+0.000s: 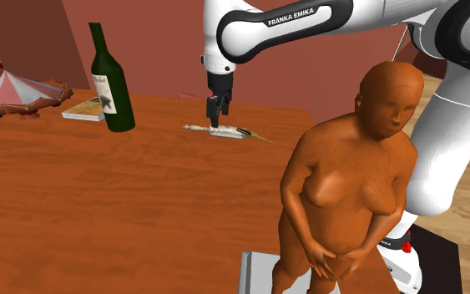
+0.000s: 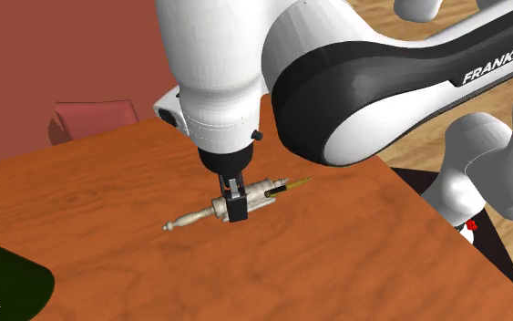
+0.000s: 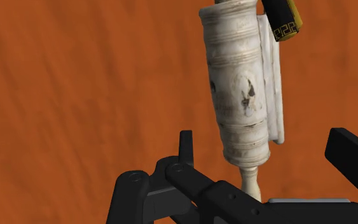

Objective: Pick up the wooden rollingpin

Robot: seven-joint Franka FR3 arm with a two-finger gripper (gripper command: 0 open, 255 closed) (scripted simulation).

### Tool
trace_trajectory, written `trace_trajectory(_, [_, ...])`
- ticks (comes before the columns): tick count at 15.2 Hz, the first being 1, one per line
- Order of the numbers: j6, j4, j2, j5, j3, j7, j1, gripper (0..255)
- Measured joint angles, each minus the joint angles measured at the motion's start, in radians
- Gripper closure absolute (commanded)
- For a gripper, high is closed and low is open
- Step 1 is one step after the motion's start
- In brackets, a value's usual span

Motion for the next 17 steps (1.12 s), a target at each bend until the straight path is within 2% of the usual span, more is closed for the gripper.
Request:
trace_trajectory(8, [0.086,-0.056,0.032,-0.005,0.004,0.006,0.004,0])
trace_trajectory(9, [0.088,-0.058,0.033,-0.006,0.004,0.006,0.004,255])
trace_trajectory(17, [0.091,-0.060,0.033,-0.006,0.004,0.005,0.003,255])
